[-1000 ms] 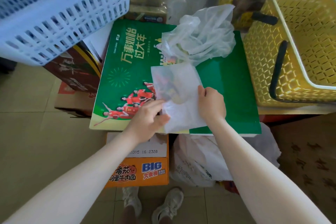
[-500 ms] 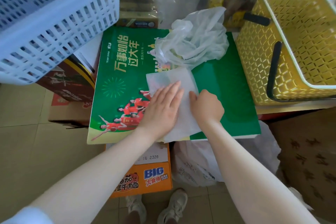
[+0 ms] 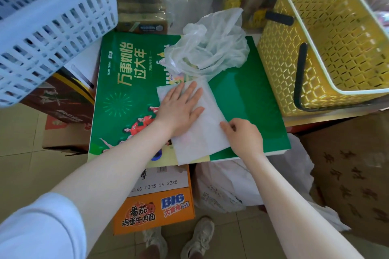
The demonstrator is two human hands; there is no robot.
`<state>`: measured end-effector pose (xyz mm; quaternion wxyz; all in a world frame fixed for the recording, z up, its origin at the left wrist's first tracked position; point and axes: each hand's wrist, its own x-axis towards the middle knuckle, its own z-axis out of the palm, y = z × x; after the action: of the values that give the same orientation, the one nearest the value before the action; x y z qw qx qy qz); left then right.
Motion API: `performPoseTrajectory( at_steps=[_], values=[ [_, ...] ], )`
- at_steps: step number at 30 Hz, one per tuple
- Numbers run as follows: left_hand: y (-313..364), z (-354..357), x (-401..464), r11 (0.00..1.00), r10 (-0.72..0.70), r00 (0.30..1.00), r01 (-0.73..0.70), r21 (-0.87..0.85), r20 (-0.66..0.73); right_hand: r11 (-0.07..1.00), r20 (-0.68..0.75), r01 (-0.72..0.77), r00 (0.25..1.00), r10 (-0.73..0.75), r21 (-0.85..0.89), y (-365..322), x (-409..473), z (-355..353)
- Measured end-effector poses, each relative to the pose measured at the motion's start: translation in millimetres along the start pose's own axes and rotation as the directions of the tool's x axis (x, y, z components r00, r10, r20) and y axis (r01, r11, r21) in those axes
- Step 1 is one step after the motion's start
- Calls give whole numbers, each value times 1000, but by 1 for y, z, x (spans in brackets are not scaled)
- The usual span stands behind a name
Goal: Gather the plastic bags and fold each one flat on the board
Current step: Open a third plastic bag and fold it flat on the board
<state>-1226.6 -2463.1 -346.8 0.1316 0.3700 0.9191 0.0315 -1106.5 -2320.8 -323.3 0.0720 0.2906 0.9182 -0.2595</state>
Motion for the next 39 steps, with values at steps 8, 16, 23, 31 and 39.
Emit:
performPoseTrajectory(
  at_steps=[8, 16, 23, 31, 39],
  values=[
    [20, -2, -57, 986, 164, 957, -167, 8, -238, 979, -137, -36, 990, 8, -199, -12, -3, 16],
    [11, 26, -89, 998, 33, 997, -29, 59, -74, 870, -285, 302, 859, -426, -388, -16, -7, 15],
    [16, 24, -88, 996, -74, 993, 79, 49, -95, 738, 124, 563, 818, -562, -373, -27, 12, 42],
    [11, 23, -87, 993, -107, 990, 111, 31, -94, 759, 255, 526, 850, -461, -383, -43, 70, 22],
    [13, 23, -87, 992, -119, 990, 121, 21, -72, 554, 111, 694, 664, -740, -460, 4, 16, 11]
  ],
)
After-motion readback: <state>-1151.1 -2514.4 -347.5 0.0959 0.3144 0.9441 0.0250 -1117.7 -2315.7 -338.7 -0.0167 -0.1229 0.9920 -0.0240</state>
